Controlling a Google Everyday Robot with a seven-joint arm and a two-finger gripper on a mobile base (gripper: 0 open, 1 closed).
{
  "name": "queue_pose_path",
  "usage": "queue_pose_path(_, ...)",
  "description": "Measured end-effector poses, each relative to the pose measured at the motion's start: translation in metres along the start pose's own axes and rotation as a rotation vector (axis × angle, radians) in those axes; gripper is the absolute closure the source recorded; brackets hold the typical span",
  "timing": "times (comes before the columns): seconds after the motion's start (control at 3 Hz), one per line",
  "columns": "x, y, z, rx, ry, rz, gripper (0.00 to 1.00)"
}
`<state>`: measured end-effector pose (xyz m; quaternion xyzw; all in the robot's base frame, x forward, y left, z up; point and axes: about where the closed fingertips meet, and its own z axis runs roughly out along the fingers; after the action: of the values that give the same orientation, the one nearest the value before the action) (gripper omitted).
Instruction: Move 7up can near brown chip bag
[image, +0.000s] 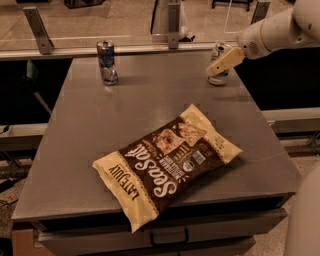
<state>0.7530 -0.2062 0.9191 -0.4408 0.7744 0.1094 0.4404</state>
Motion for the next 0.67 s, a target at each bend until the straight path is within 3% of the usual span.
queue_pose_path(0.33,0.0116,-0.0136,0.0244,-0.027,-0.046,0.093,0.25)
queue_pose_path(0.67,0.0187,-0.0168,0.0268,-0.038,-0.063,0.129,0.48)
